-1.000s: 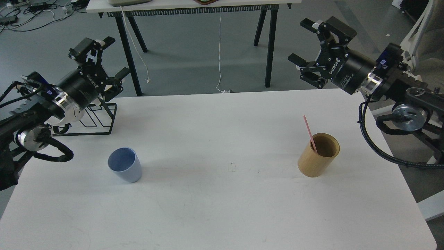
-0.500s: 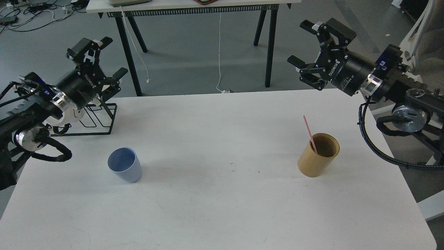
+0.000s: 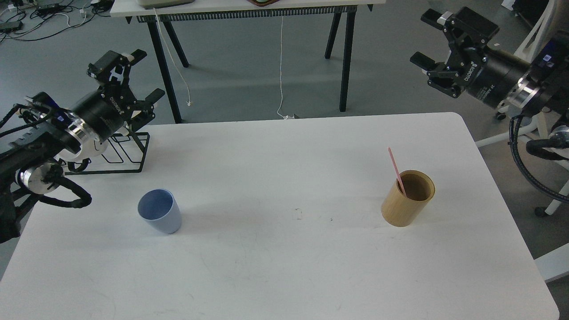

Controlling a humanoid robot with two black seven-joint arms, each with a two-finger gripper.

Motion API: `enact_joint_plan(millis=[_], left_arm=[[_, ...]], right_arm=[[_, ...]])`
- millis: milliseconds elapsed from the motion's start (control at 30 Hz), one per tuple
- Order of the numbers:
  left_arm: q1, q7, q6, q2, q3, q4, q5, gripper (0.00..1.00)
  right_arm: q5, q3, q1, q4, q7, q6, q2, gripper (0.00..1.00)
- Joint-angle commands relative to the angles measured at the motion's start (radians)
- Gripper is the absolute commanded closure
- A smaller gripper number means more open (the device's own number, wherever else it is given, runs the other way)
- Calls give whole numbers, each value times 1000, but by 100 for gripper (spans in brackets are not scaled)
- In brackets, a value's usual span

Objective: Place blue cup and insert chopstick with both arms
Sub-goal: 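Lower the left gripper toward the light-blue cup and open it, then grasp the light-blue cup with the left gripper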

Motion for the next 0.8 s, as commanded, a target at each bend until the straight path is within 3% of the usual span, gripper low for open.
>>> enact_joint_plan(millis=[0,100,167,300,467,600,767], left_arm=[[-4,0,0,63,-8,-179,224,0],[-10,0,0,109,-10,-353,551,0],[-16,0,0,126,4,-407,681,0],[-68,0,82,235,88,-411,742,0],[-87,0,272,394,107,-411,926,0],[-78,0,313,476,114,-418,1035,0],[-70,0,369,465,202,-416,1291,1]], right_arm=[[0,15,-13,-3,0,-4,6,2],[4,15,-16,-16,0,-19,17,2],[9,15,-25,-32,0,-21,25,2],[9,16,-45,-72,0,-21,46,2],[9,18,-79,-138,0,-21,66,2],[10,18,-102,-187,0,-21,98,2],[9,24,-111,-189,0,-21,100,2]])
